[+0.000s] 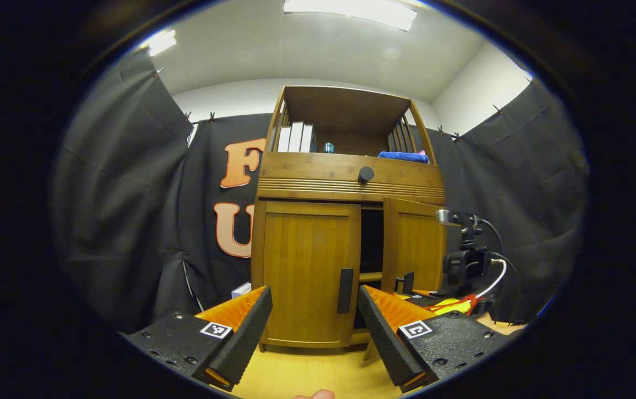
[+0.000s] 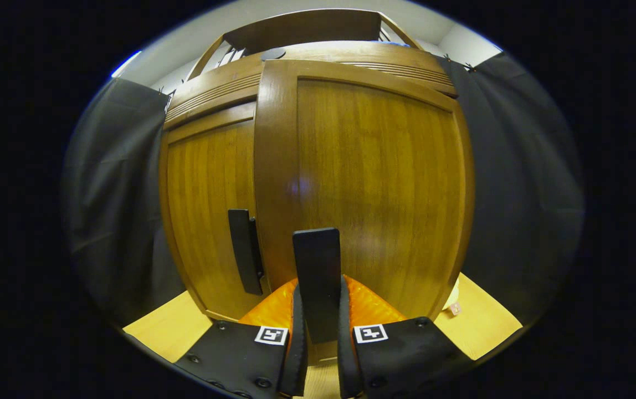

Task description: Open the right door of the double-door shoe cabinet with the right hand, and open the left door with the left hand.

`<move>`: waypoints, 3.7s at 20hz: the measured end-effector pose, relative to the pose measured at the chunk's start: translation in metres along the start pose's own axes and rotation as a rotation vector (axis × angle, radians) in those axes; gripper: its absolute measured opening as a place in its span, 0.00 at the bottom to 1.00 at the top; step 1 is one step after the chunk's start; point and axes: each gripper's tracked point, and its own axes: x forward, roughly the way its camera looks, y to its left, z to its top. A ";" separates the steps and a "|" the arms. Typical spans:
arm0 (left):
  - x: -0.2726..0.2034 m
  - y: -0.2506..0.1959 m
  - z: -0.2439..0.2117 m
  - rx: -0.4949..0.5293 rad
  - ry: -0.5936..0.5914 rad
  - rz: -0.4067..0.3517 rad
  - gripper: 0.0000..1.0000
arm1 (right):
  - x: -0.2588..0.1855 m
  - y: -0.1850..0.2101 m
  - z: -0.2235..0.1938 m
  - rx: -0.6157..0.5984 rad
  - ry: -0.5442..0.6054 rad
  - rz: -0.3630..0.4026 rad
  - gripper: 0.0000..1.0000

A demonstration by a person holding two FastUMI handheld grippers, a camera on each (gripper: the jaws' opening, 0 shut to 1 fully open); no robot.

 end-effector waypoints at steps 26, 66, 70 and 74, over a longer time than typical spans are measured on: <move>0.011 -0.038 -0.019 -0.010 0.004 0.126 0.95 | -0.134 -0.184 -0.007 -0.002 -0.038 -0.124 0.01; 0.043 -0.028 -0.034 -0.023 0.056 0.070 0.95 | -0.243 -0.186 0.034 0.052 -0.119 -0.117 0.07; 0.064 -0.010 -0.037 -0.005 0.063 0.074 0.92 | -0.253 -0.165 0.041 0.031 -0.149 -0.121 0.08; 0.086 0.002 -0.045 -0.027 0.073 0.080 0.92 | -0.253 -0.149 0.044 0.001 -0.162 -0.138 0.36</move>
